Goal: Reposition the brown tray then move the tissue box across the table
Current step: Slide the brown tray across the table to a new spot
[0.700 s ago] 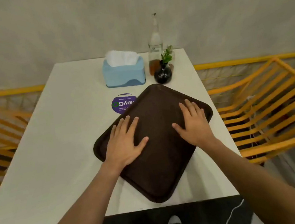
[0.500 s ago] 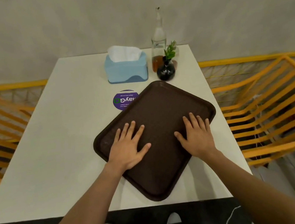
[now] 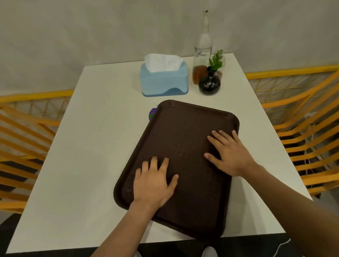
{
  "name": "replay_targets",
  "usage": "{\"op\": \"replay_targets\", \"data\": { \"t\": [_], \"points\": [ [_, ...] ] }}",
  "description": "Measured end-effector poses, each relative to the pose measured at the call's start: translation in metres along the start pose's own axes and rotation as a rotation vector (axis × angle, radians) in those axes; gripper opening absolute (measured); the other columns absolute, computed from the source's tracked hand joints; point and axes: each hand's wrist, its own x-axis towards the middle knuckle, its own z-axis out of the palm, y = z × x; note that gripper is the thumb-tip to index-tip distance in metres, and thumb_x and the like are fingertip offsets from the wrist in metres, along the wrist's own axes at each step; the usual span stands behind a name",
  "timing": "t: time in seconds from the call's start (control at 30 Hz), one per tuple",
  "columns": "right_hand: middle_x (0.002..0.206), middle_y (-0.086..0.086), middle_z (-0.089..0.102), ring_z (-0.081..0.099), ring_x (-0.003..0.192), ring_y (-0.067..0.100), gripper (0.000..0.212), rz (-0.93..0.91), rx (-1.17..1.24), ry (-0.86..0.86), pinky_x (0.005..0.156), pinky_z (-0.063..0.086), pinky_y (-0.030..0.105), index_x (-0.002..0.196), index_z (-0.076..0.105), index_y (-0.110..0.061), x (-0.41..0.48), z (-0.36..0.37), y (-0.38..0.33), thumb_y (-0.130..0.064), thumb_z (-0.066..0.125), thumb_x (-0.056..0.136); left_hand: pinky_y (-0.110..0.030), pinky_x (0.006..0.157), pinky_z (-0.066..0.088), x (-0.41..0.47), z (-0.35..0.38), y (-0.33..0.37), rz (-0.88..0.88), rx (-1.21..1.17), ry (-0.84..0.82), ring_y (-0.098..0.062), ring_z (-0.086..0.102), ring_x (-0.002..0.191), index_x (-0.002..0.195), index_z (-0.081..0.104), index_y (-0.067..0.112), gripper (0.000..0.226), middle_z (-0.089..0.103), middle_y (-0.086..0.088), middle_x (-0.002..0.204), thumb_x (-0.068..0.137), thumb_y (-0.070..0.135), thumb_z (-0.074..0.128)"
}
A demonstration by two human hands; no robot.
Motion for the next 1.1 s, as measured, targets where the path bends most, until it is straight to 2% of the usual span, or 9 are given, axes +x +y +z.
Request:
{"op": "replay_targets", "data": {
  "t": [0.07,0.13,0.23,0.3,0.4,0.57,0.87,1.0,1.1],
  "points": [
    [0.166,0.000,0.023,0.008,0.154,0.022,0.069,-0.016,-0.017,0.043,0.123,-0.008,0.046,0.155,0.036,-0.023,0.008,-0.004,-0.011,-0.064,0.026,0.101,-0.045,0.102,0.042,0.004,-0.008,-0.018,0.027,-0.004,0.062,-0.028,0.051,0.124,0.144,0.050,0.025,0.064,0.056,-0.004,0.139,0.094,0.061,0.034],
    [0.163,0.005,0.031,0.019,0.151,0.028,0.057,0.066,0.060,0.168,0.123,0.008,0.049,0.149,0.047,-0.019,0.005,-0.008,-0.025,-0.051,0.043,0.102,-0.043,0.098,0.045,0.008,-0.015,-0.041,0.064,-0.029,0.126,-0.027,0.054,0.118,0.139,0.056,0.022,0.054,0.060,-0.004,0.132,0.095,0.050,0.042],
    [0.148,0.012,0.047,0.044,0.132,0.035,0.048,0.348,0.263,0.437,0.105,0.042,0.050,0.142,0.053,-0.014,-0.017,-0.009,-0.048,-0.034,0.059,0.098,-0.043,0.104,0.044,0.015,-0.017,-0.077,0.100,-0.092,0.212,-0.028,0.052,0.127,0.143,0.053,0.017,0.052,0.055,-0.008,0.141,0.095,0.037,0.051],
    [0.135,0.015,0.052,0.052,0.118,0.035,0.049,0.541,0.293,0.489,0.092,0.050,0.050,0.142,0.050,-0.014,-0.037,-0.004,-0.061,-0.034,0.058,0.098,-0.044,0.116,0.036,0.021,-0.014,-0.098,0.124,-0.127,0.195,-0.030,0.042,0.141,0.152,0.042,0.014,0.058,0.043,-0.011,0.155,0.099,0.034,0.048],
    [0.129,0.016,0.058,0.061,0.109,0.037,0.050,0.661,0.265,0.363,0.088,0.050,0.051,0.147,0.043,-0.015,-0.059,0.009,-0.078,-0.036,0.049,0.102,-0.042,0.125,0.019,0.025,0.001,-0.118,0.162,-0.153,0.115,-0.028,0.024,0.152,0.161,0.021,0.014,0.062,0.026,-0.009,0.166,0.105,0.037,0.034],
    [0.115,0.013,0.071,0.070,0.091,0.035,0.049,0.661,0.266,0.323,0.085,0.055,0.052,0.154,0.033,-0.018,-0.061,0.019,-0.106,-0.026,0.038,0.106,-0.043,0.127,0.009,0.021,0.013,-0.137,0.165,-0.143,0.121,-0.025,0.016,0.155,0.162,0.012,0.015,0.059,0.028,-0.007,0.166,0.106,0.033,0.020],
    [0.111,0.010,0.070,0.068,0.090,0.032,0.050,0.573,0.220,0.254,0.087,0.053,0.050,0.156,0.029,-0.017,-0.017,0.015,-0.167,-0.026,0.032,0.107,-0.051,0.126,0.004,0.009,0.009,-0.207,0.066,-0.120,0.116,-0.029,0.006,0.157,0.163,0.011,0.016,0.061,0.021,-0.005,0.168,0.105,0.031,0.026],
    [0.101,0.010,0.069,0.065,0.083,0.032,0.049,0.503,0.186,0.240,0.083,0.051,0.047,0.154,0.031,-0.016,0.016,0.012,-0.193,-0.026,0.032,0.106,-0.049,0.126,0.000,0.002,0.011,-0.240,-0.024,-0.139,0.109,-0.028,0.001,0.157,0.163,0.005,0.018,0.063,0.014,-0.006,0.170,0.105,0.034,0.025],
    [0.105,0.010,0.069,0.064,0.087,0.031,0.050,0.441,0.160,0.213,0.083,0.051,0.048,0.155,0.031,-0.017,0.041,0.013,-0.211,-0.029,0.032,0.106,-0.046,0.125,-0.002,-0.003,0.012,-0.264,-0.087,-0.176,0.122,-0.026,0.000,0.157,0.162,0.001,0.018,0.063,0.011,-0.005,0.170,0.105,0.033,0.024]
  ]
}}
